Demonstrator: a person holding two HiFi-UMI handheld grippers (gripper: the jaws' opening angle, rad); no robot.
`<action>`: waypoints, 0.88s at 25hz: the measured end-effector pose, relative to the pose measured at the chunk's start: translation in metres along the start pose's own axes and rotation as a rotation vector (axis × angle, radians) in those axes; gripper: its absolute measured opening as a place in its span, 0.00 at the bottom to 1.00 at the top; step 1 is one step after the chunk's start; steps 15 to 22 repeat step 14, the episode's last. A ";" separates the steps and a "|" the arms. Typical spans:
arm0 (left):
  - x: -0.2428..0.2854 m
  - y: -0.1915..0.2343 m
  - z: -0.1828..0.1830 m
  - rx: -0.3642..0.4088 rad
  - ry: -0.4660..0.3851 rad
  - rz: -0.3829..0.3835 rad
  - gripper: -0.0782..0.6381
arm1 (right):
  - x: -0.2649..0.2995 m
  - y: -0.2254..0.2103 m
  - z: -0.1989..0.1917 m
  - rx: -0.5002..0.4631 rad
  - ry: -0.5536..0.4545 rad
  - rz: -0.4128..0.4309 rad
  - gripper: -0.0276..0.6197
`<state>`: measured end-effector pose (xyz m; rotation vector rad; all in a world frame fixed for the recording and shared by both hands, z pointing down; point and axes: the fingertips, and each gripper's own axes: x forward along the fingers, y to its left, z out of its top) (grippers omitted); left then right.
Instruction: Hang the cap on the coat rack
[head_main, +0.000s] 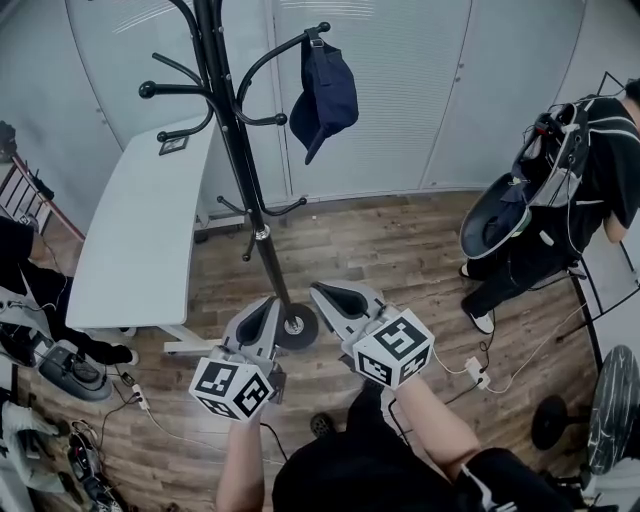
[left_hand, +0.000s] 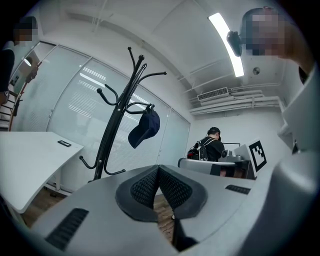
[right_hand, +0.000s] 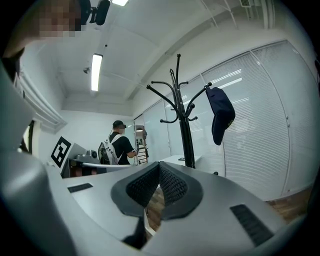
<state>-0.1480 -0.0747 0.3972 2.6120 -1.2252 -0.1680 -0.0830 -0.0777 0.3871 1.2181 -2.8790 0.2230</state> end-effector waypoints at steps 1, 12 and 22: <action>0.000 0.000 0.000 0.000 0.001 0.001 0.13 | 0.000 0.000 -0.001 -0.001 0.002 -0.001 0.09; 0.002 -0.006 -0.002 0.002 0.004 -0.004 0.13 | -0.005 -0.002 -0.002 -0.022 0.014 -0.005 0.09; 0.003 -0.009 -0.004 0.001 0.006 -0.006 0.13 | -0.007 -0.003 -0.002 -0.023 0.015 -0.007 0.09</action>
